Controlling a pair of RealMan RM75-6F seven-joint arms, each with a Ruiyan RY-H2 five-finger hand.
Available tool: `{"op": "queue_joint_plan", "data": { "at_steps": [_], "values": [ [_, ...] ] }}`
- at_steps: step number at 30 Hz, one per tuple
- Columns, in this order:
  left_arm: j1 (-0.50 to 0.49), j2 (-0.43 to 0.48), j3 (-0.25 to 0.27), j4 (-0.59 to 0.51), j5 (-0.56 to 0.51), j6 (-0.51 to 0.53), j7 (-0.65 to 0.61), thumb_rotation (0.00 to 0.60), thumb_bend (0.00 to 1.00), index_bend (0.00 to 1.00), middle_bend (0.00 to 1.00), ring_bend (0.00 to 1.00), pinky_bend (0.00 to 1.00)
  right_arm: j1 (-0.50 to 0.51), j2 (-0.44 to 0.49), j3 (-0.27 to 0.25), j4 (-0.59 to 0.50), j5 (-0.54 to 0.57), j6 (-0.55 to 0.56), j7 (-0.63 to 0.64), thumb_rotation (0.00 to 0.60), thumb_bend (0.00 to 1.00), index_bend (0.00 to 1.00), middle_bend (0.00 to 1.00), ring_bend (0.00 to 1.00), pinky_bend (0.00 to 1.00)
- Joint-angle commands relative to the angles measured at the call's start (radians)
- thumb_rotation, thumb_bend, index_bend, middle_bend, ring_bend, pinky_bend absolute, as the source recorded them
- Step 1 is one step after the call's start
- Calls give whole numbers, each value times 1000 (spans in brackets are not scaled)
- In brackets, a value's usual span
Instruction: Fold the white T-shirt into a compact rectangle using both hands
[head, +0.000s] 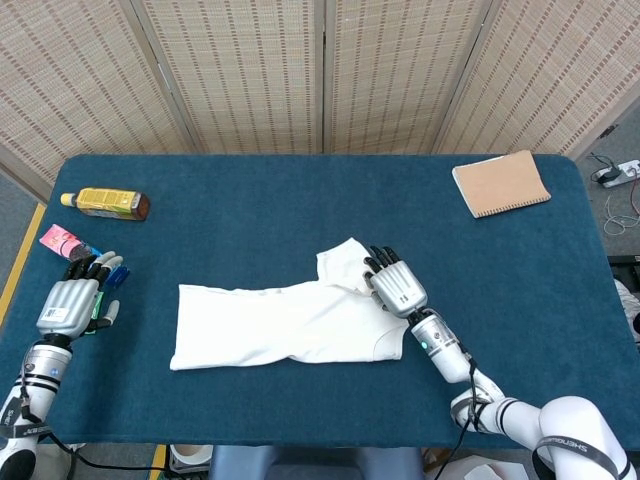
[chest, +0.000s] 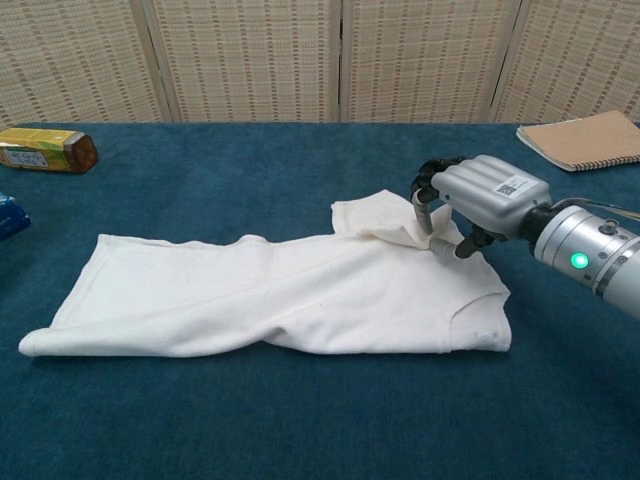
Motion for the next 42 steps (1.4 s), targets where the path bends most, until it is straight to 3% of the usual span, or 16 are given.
{"op": "queue_joint_plan", "data": {
  "at_steps": [1, 16, 29, 42],
  "values": [
    [0, 0, 0, -1, 0, 0, 0, 600, 474, 119, 69, 0, 19, 0, -5, 3, 12, -2, -2, 3, 600, 328, 543, 272, 106, 143],
    [5, 4, -6, 3, -1, 5, -10, 600, 474, 116, 63, 0, 17, 30, -57, 41, 103, -4, -15, 44, 600, 399, 577, 297, 136, 144],
    [14, 17, -8, -10, 6, 21, -11, 600, 474, 116, 63, 0, 16, 115, -123, 162, 183, 84, -70, 28, 600, 406, 582, 297, 136, 144],
    [20, 22, -8, -10, 10, 27, -16, 600, 474, 115, 63, 0, 16, 218, -217, 220, 355, 136, -144, 14, 600, 415, 582, 300, 136, 143]
  ]
}}
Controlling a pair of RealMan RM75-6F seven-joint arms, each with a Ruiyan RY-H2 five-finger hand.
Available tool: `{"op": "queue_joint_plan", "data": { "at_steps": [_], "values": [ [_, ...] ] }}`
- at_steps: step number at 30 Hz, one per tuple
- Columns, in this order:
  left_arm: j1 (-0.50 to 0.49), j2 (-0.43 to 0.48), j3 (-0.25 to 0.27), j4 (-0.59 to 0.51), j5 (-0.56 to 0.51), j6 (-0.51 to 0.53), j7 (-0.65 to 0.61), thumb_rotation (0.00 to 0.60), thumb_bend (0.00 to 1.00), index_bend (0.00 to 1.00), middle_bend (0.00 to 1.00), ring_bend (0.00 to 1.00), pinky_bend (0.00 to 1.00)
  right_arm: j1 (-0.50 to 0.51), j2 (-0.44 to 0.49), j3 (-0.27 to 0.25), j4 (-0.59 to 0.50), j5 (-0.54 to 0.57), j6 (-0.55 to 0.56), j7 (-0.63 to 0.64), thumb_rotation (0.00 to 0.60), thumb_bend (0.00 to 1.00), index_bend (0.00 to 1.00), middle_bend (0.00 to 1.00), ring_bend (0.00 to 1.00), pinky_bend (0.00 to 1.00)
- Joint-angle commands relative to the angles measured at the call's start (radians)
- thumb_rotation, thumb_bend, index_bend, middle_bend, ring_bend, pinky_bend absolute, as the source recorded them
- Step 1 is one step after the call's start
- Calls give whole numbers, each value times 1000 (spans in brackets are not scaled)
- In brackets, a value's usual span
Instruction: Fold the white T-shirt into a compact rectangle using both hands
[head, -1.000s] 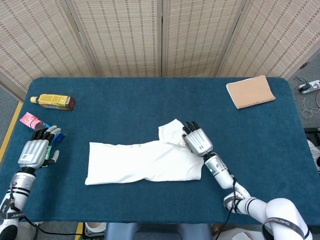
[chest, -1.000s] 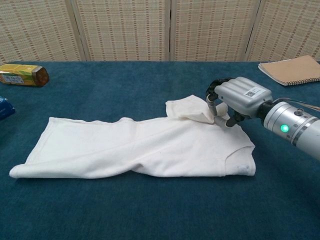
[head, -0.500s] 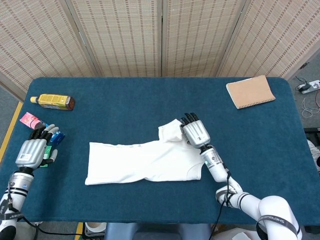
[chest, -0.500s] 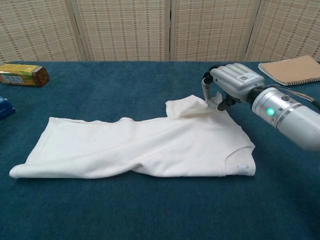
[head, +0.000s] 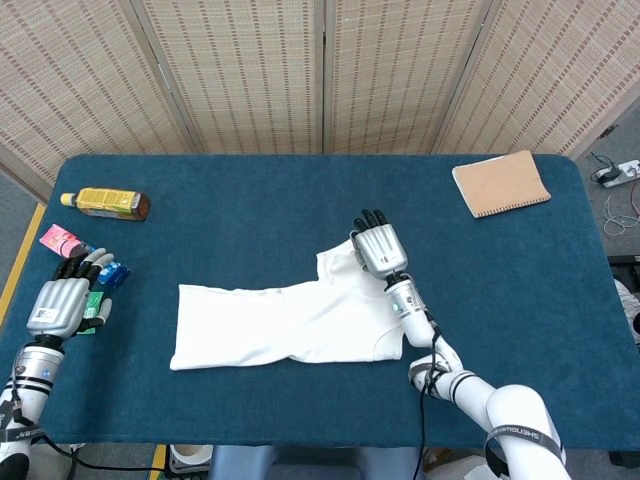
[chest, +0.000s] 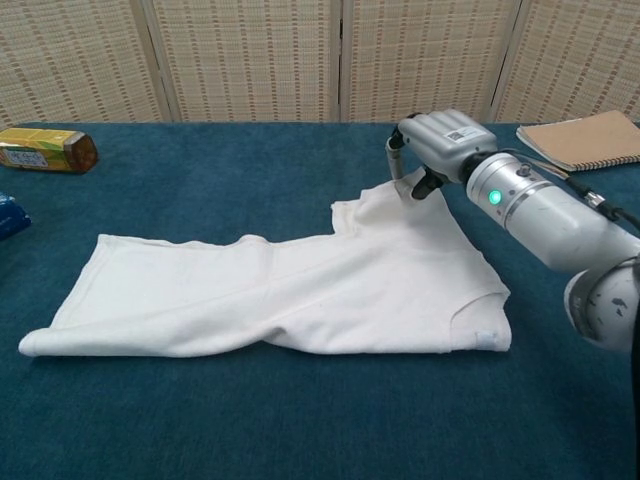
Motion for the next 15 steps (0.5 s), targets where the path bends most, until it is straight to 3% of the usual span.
{"op": "queue_joint_plan", "data": {
  "at_steps": [1, 15],
  "values": [
    [1, 1, -1, 0, 1, 1, -2, 600, 474, 115, 63, 0, 15, 27, -25, 12, 43, 13, -22, -3, 600, 415, 582, 300, 136, 143],
    [14, 16, -3, -6, 3, 16, -11, 600, 474, 115, 63, 0, 14, 94, -80, 21, 149, 11, -12, 43, 600, 436, 582, 300, 136, 143]
  ]
}}
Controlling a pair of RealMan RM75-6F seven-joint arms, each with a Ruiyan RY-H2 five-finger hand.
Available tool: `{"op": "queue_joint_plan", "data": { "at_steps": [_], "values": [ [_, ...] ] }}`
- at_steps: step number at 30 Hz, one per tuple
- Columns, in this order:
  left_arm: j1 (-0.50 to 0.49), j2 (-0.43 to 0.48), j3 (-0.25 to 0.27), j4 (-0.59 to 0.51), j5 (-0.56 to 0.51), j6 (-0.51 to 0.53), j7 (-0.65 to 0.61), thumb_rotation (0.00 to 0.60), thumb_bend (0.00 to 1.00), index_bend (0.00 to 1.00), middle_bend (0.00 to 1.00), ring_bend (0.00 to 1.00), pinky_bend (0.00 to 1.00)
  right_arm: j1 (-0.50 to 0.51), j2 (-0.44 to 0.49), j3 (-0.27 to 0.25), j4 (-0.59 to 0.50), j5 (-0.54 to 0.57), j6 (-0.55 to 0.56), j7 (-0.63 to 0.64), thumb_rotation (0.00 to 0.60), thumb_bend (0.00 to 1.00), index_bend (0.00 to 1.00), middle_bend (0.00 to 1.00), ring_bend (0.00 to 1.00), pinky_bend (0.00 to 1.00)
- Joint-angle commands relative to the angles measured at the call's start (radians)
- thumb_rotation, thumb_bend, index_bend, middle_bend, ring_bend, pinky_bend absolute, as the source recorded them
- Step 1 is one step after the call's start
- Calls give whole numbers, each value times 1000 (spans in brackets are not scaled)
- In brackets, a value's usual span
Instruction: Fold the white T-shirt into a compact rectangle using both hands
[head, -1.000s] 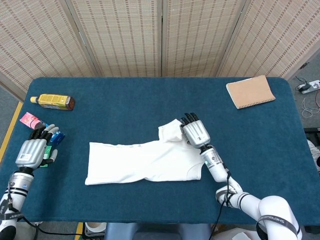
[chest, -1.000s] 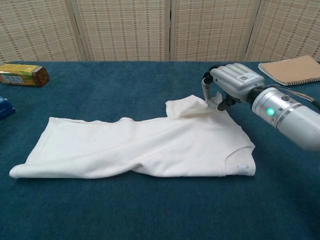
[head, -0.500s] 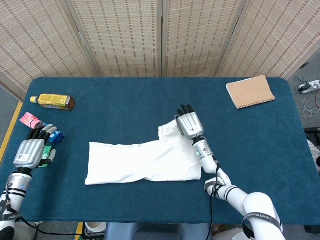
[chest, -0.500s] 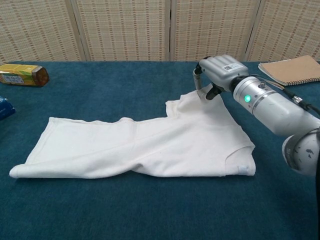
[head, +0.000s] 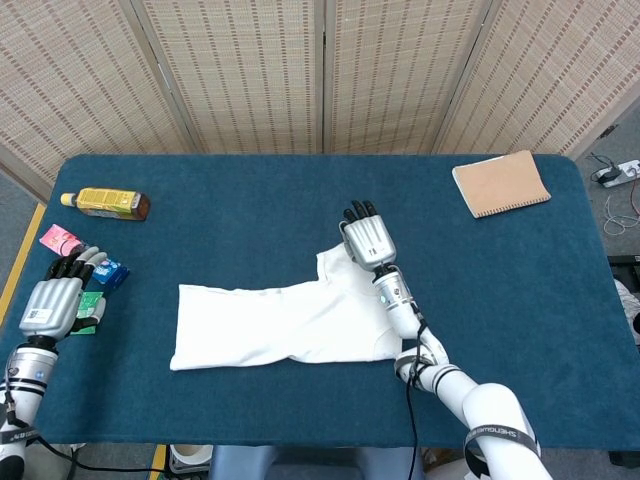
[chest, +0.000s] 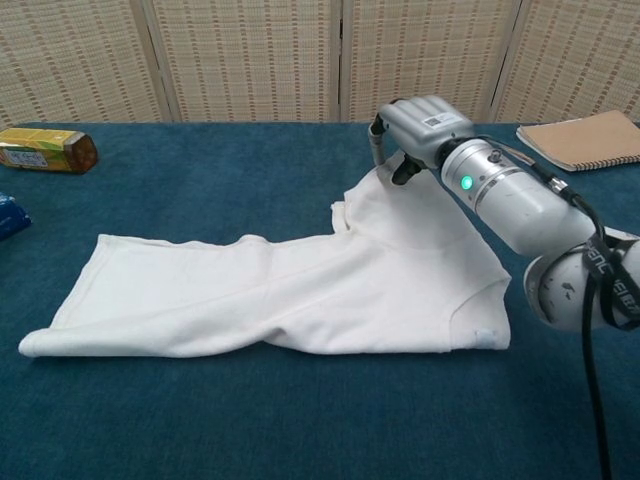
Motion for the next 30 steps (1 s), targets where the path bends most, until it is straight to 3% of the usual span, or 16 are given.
{"op": "queue_joint_plan", "data": {
  "at_steps": [1, 7, 11, 15, 19, 25, 30],
  "values": [
    [2, 1, 1, 0, 1, 0, -3, 600, 474, 115, 64, 0, 14, 5, -7, 1, 12, 6, -13, 6, 600, 436, 582, 300, 136, 143],
    [6, 4, 2, -3, 6, 5, -4, 600, 474, 115, 64, 0, 14, 16, -20, 1, 41, 24, -66, -25, 600, 430, 546, 259, 135, 143],
    [9, 8, 1, -6, 7, 9, -4, 600, 474, 115, 64, 0, 14, 31, -19, 14, 42, 39, -82, -33, 600, 382, 364, 214, 120, 143],
    [11, 15, -2, -6, 5, 11, -4, 600, 474, 115, 63, 0, 14, 34, 5, 27, 12, 50, -73, -36, 600, 274, 65, 160, 83, 131],
    [11, 17, -5, 1, 16, 20, -7, 600, 474, 118, 64, 0, 14, 19, 50, 37, -57, 54, -35, -25, 600, 234, 0, 154, 72, 125],
    [7, 30, 5, 27, 80, 12, -46, 600, 475, 150, 63, 4, 14, -73, 213, 28, -337, 31, 92, -16, 600, 234, 4, 154, 71, 125],
    [-2, 33, 27, 81, 196, 12, -122, 600, 474, 198, 96, 71, 30, -201, 425, 5, -707, 42, 170, -86, 600, 262, 118, 177, 71, 124]
  ]
}}
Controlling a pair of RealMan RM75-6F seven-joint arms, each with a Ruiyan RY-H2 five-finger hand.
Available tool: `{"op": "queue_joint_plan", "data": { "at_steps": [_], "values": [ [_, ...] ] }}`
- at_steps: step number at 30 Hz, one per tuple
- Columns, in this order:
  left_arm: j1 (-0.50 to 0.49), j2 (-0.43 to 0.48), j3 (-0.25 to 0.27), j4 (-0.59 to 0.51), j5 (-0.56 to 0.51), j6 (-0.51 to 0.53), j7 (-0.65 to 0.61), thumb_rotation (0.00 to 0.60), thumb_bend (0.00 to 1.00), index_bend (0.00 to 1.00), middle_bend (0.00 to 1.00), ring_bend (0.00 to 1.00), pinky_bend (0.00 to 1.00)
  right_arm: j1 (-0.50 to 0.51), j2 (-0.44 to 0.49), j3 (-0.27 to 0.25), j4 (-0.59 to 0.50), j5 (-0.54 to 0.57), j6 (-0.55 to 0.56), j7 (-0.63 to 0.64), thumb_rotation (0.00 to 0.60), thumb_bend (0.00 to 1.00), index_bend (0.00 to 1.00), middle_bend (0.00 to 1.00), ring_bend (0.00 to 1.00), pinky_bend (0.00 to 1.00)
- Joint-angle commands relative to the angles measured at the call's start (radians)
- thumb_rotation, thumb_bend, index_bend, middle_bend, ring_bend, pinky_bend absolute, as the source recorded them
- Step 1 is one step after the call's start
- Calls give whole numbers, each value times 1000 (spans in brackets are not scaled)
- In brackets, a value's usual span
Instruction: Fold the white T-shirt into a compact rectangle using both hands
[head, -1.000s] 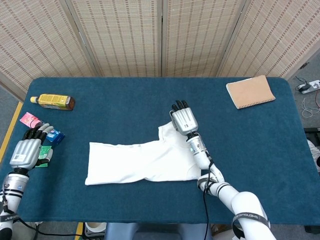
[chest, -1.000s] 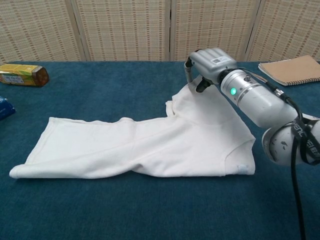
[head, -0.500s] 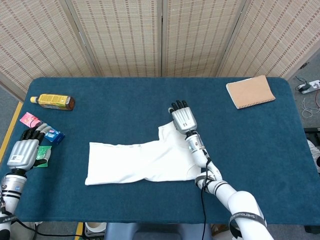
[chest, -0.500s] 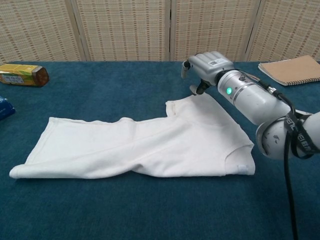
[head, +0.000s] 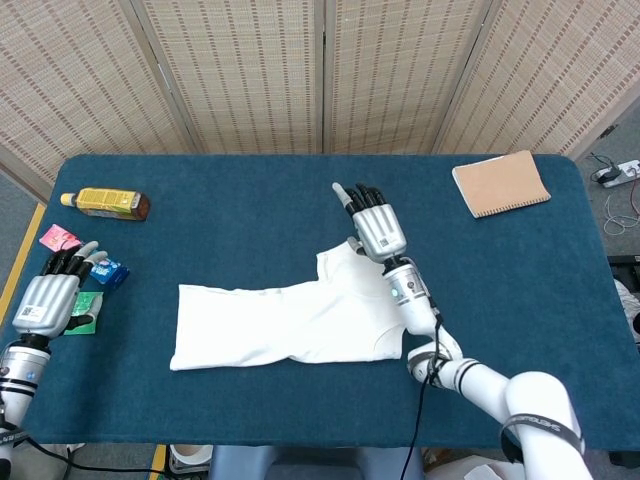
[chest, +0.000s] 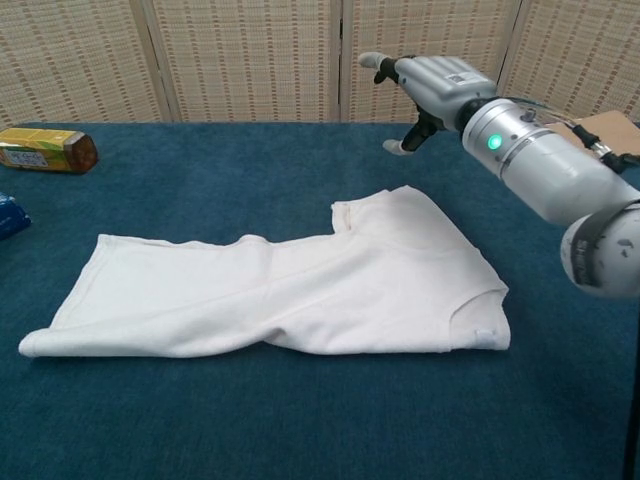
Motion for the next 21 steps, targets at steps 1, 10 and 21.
{"op": "queue_joint_plan", "data": {
  "at_steps": [1, 10, 21],
  "values": [
    [-9, 2, 21, 51, 91, 3, -59, 600, 474, 206, 108, 87, 44, -148, 241, -27, -377, 4, 108, -71, 600, 272, 129, 181, 71, 124],
    [-40, -25, 53, 153, 230, 6, -146, 600, 369, 235, 137, 97, 63, -340, 541, -118, -756, -9, 212, -126, 600, 298, 220, 204, 72, 124],
    [-114, -126, 89, 346, 369, 0, -213, 600, 257, 260, 148, 97, 64, -468, 682, -172, -859, -52, 304, -69, 600, 301, 237, 210, 71, 124]
  ]
}}
